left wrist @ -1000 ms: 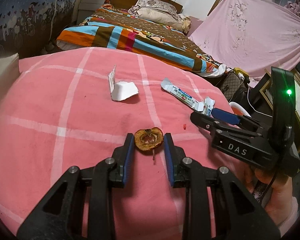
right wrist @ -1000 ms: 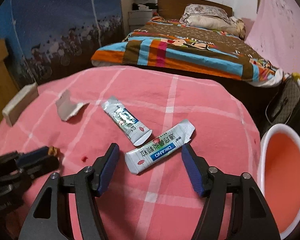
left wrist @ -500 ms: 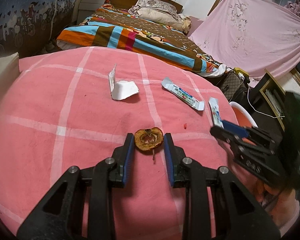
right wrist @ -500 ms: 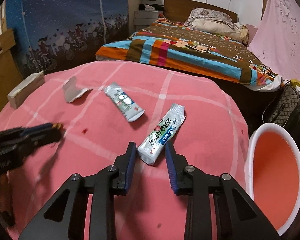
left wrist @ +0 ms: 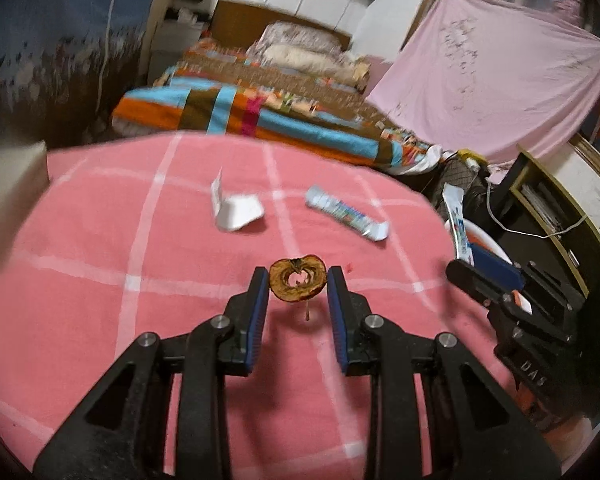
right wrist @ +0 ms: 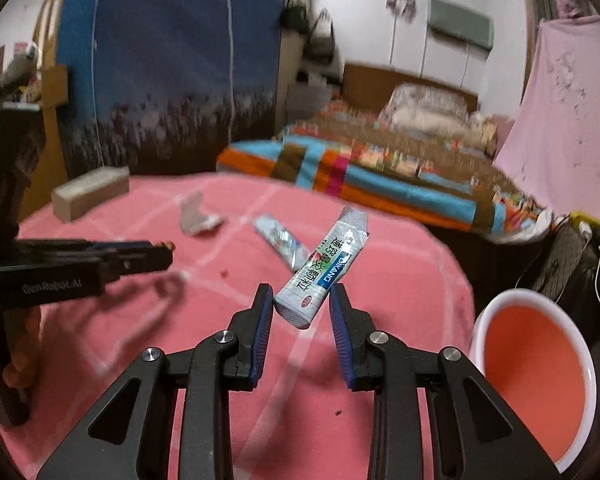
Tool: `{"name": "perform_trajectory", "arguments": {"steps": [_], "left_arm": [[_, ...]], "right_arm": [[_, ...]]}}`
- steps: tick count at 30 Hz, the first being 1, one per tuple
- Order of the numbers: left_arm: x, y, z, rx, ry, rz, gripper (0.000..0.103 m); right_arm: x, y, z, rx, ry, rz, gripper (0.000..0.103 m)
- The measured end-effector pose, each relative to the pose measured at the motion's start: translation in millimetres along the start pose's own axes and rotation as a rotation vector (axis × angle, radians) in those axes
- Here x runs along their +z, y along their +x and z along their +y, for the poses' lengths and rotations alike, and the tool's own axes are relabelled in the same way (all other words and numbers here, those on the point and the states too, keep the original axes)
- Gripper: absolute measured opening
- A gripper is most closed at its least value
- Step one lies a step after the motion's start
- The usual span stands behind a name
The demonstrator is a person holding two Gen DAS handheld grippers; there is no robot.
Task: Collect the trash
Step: 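Carry the dried peel and toothpaste tube in both grippers over the bucket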
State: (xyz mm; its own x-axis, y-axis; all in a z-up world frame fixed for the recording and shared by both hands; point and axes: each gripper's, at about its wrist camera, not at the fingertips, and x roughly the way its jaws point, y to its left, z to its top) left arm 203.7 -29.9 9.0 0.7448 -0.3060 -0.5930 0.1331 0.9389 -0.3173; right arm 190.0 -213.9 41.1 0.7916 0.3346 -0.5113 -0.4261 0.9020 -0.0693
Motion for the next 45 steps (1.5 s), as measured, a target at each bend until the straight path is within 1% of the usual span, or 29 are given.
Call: {"name": "perform_trajectory", "arguments": {"steps": [5,8,14,16,18,21,24,27,30,35,37,40,44,45], "left_arm": [[3,-24,-24,-0.012,0.102,-0.14,0.01],[6,-38,-45,-0.012,0.181,-0.244,0.01],[16,-54,-74,-0.041,0.254,-0.398,0.01],[19,-56,-84,-0.05,0.282,-0.438,0.01],[22,-54,-93,-0.067,0.305,-0.462,0.01],[27,-49,-112,-0.104,0.345,-0.482,0.01],[30,-42,-129,-0.14,0.375,-0.493,0.01],[29,-34,-150,-0.176,0.403,-0.492,0.01],[26,-26,-165,-0.193,0.434,-0.482,0.01],[20,-3,-189,-0.234,0.456,-0.414,0.01],[20,7,-198,-0.256,0.452,-0.367,0.01],[20,23,-214,-0.269,0.448,-0.301,0.01],[20,49,-229,-0.29,0.433,-0.186,0.01],[20,58,-233,-0.29,0.429,-0.144,0.01]], "right_arm": [[2,-31,-10,-0.031,0.058,-0.177,0.027],[5,-48,-15,-0.063,0.076,-0.294,0.027],[7,-69,-26,-0.169,0.086,-0.471,0.027],[4,-75,-32,-0.218,0.088,-0.512,0.027],[-1,-80,-38,-0.265,0.085,-0.533,0.027],[-8,-87,-49,-0.337,0.078,-0.558,0.027],[-18,-91,-65,-0.397,0.084,-0.559,0.027],[-26,-94,-85,-0.432,0.133,-0.554,0.027],[-34,-95,-103,-0.459,0.178,-0.544,0.027],[-48,-96,-130,-0.495,0.259,-0.506,0.027],[-55,-96,-140,-0.507,0.291,-0.483,0.027],[-63,-94,-152,-0.51,0.344,-0.442,0.027],[-70,-88,-162,-0.512,0.404,-0.38,0.027],[-72,-86,-164,-0.513,0.414,-0.367,0.027]]}}
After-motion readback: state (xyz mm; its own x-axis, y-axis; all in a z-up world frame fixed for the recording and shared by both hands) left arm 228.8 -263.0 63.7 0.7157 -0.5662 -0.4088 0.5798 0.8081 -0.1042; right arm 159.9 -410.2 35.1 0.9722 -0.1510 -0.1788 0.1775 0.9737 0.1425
